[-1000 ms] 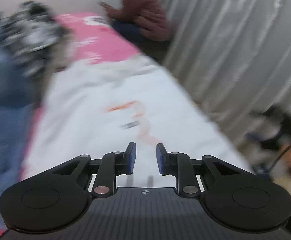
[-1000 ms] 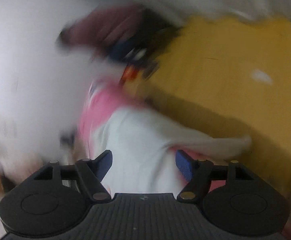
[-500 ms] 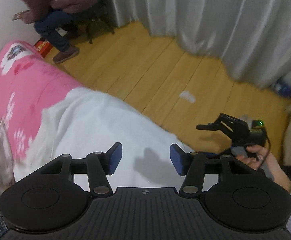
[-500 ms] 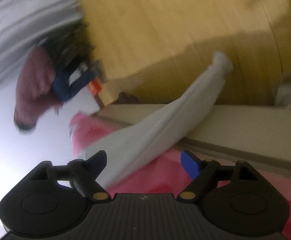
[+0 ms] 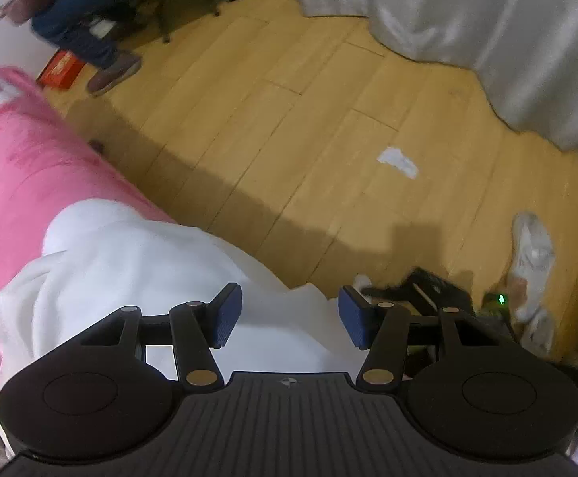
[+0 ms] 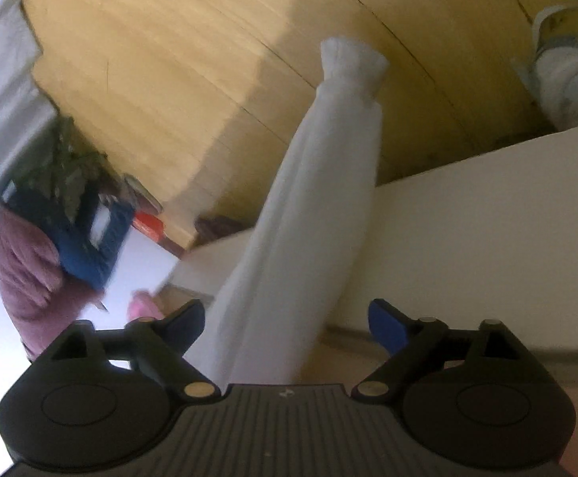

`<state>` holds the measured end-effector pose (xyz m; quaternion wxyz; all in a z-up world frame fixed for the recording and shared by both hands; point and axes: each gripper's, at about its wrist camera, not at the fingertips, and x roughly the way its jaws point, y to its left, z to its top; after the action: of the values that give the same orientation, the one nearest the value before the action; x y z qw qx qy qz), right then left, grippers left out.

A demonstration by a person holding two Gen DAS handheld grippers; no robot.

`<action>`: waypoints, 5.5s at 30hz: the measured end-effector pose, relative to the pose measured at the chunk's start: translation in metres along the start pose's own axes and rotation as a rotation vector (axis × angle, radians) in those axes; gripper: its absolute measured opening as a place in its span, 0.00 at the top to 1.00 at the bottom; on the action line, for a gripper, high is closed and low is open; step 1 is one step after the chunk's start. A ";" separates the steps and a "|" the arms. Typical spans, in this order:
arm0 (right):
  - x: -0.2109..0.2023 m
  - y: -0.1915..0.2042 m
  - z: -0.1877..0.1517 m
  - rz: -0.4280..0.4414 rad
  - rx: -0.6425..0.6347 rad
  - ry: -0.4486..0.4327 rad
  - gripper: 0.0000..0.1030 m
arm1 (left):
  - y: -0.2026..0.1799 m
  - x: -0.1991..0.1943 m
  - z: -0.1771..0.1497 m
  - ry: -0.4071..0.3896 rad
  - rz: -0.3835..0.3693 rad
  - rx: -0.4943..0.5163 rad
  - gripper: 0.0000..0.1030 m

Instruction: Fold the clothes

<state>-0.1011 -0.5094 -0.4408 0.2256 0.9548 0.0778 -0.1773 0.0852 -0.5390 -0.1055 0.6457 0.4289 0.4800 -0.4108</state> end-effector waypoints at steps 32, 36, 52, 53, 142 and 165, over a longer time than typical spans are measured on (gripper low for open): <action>-0.123 0.140 -0.424 0.110 -2.140 -0.103 0.92 | 0.153 -0.127 -0.229 -0.608 -0.412 -0.569 0.46; -0.099 0.083 -0.466 -0.035 -2.394 0.000 0.92 | 0.166 -0.120 -0.256 -0.630 -0.433 -0.612 0.45; -0.049 -0.083 -0.462 -0.544 -3.152 0.103 0.89 | 0.116 -0.070 -0.225 -0.735 -0.187 -0.204 0.39; -0.045 -0.083 -0.460 -0.546 -3.161 0.096 0.89 | 0.110 -0.071 -0.216 -0.746 -0.186 -0.135 0.39; -0.168 -0.114 -0.488 -0.476 -2.502 0.909 0.47 | 0.101 -0.154 -0.494 -0.389 -0.332 -0.261 0.54; -0.135 -0.063 -0.442 -0.613 -2.206 0.424 0.45 | 0.016 -0.128 -0.512 -0.611 -0.003 0.253 0.98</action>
<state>-0.1064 -0.2606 -0.0461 0.8643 0.1919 0.4535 0.1026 -0.0623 -0.0339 -0.0665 0.7008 0.3619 0.2101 -0.5778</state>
